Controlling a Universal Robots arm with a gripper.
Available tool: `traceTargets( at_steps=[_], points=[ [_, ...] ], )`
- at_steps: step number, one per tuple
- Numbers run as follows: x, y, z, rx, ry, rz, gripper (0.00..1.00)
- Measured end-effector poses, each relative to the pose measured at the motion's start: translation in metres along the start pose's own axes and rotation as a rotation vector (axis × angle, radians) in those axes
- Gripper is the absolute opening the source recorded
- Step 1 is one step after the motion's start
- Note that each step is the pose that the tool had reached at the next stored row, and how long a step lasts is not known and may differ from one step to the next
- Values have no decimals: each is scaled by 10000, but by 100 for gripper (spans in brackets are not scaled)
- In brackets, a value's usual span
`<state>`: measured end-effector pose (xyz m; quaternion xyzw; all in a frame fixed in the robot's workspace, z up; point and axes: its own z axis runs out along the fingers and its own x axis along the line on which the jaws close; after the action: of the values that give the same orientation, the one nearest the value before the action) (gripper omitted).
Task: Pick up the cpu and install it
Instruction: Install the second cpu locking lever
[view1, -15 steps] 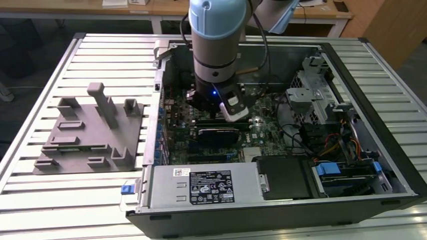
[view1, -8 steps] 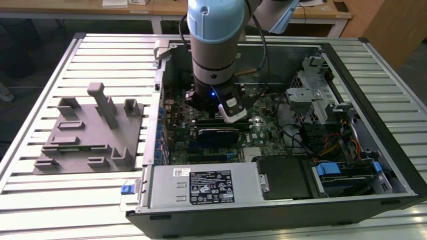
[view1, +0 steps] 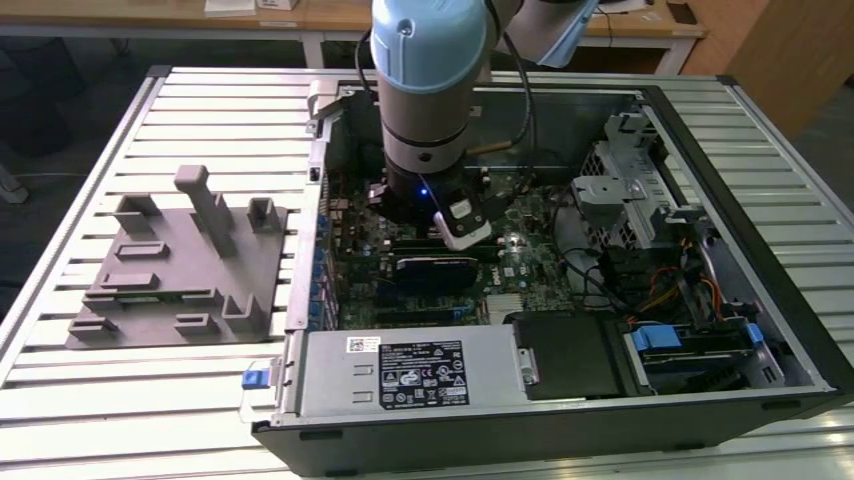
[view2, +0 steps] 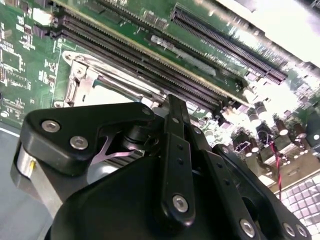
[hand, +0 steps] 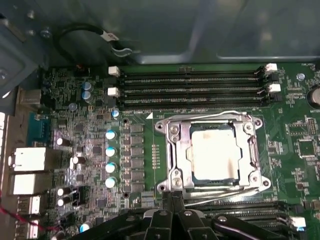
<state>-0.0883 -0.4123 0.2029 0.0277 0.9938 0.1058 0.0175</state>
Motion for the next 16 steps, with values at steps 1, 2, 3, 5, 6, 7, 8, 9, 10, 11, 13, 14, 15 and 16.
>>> traceTargets(
  at_steps=[1, 2, 3, 5, 6, 7, 8, 9, 10, 11, 13, 14, 15, 16],
  points=[
    [-1, -15, -3, -3, 2, -4, 11],
    [-2, -28, -6, -3, 2, -7, 11],
    [-2, -34, -7, -6, 3, -9, 11],
    [0, -35, -3, -51, 5, -7, 11],
    [1, -36, 0, -93, 8, -7, 11],
    [2, -37, 4, -148, 9, -6, 11],
    [5, -38, 9, -207, 12, -5, 11],
    [8, -40, 15, -262, 14, -4, 11],
    [12, -41, 20, -305, 16, -3, 11],
    [16, -43, 26, -339, 17, -3, 11],
    [28, -45, 38, -382, 17, 0, 11],
    [33, -46, 42, -390, 18, 0, 11],
    [37, -48, 47, -396, 18, 1, 11],
    [40, -49, 50, -402, 19, 1, 11]
  ],
)
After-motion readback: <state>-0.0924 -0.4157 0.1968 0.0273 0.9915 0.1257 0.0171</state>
